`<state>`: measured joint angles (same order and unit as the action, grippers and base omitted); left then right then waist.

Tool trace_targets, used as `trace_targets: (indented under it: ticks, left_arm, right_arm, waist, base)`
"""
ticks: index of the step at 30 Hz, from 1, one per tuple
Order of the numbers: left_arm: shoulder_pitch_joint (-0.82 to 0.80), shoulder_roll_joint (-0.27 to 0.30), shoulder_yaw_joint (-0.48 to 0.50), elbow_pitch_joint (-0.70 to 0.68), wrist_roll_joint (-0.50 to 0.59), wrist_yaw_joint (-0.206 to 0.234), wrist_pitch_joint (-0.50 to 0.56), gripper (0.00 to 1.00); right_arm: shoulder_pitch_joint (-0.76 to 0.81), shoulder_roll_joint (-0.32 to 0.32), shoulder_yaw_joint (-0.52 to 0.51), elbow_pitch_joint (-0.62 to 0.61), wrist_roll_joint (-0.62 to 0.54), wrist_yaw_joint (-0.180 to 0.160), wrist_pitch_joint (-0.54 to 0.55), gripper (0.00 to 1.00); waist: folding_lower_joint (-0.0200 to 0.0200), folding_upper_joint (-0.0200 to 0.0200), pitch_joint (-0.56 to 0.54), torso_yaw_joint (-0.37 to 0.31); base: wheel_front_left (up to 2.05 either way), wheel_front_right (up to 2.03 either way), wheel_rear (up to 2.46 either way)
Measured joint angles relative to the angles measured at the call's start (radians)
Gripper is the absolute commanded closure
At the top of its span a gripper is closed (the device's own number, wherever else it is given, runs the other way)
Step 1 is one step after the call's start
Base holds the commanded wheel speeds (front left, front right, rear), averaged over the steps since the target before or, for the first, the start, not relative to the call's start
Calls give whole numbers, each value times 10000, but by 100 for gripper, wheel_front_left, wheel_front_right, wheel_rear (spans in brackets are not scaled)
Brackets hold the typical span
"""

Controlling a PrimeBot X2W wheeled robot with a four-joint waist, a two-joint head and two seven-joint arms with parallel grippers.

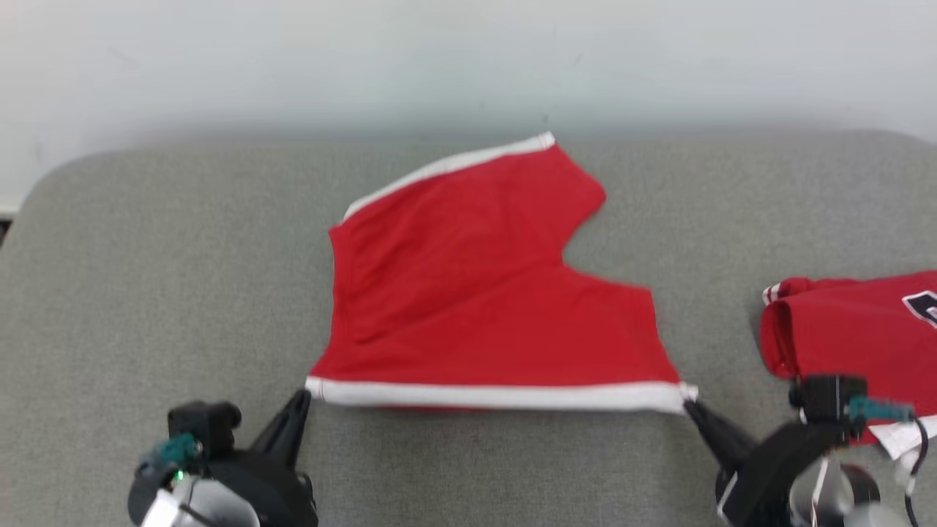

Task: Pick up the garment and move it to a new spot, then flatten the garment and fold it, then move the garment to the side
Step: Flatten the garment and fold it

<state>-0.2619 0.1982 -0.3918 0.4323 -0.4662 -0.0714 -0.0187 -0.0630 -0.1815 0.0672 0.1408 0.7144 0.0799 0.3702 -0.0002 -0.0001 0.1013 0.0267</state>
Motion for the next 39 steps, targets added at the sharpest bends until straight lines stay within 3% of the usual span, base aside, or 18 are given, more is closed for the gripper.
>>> trace_targets:
  ticks: [13, 16, 18, 19, 20, 21, 31, 39]
  left_arm:
    - [1809, 94, 92, 228, -54, 286, -535, 100]
    - [2035, 84, 88, 328, -54, 364, -625, 64]
    - [2198, 96, 98, 387, -54, 431, -625, 10]
    - [2233, 94, 94, 405, -54, 456, -625, 0]
    - [2254, 77, 109, 405, -56, 470, -627, 0]
    - [2286, 63, 119, 405, -58, 523, -648, 0]
    - [2556, 75, 328, 399, -40, 926, -924, 0]
    - [2943, 341, 1126, -671, -17, 1407, -2034, 0]
  right_arm:
    - [2645, -10, 395, -1381, -79, -146, 602, 100]
    - [3026, -2, 474, -1467, -82, -274, 748, 100]
    - [3123, 0, 466, -1490, -81, -366, 805, 100]
    - [3163, -6, 485, -1505, -81, -360, 888, 71]
    - [3216, -6, 516, -1498, -79, -362, 936, 58]
    - [3233, -4, 558, -1480, -79, -362, 970, 0]
    - [3235, 8, 481, -1335, -263, -610, 905, 0]
    - [2304, 109, -341, -1862, -1172, -1032, -871, 0]
  waist:
    - [-1, 0, -1389, -322]
    - [-1, -1, -1550, -441]
    - [0, -1, -1623, -508]
    - [-1, -1, -1643, -534]
    - [0, -1, -1656, -553]
    - [0, -1, -1663, -562]
    - [2, 0, -1771, -430]
    - [1, 1, -2131, -288]
  base:
    - [0, 0, 0]
    - [0, 0, 0]
    - [0, 0, 0]
    - [0, 0, 0]
    - [0, 0, 0]
    - [0, 0, 0]
    - [0, 0, 0]
    - [0, 0, 0]
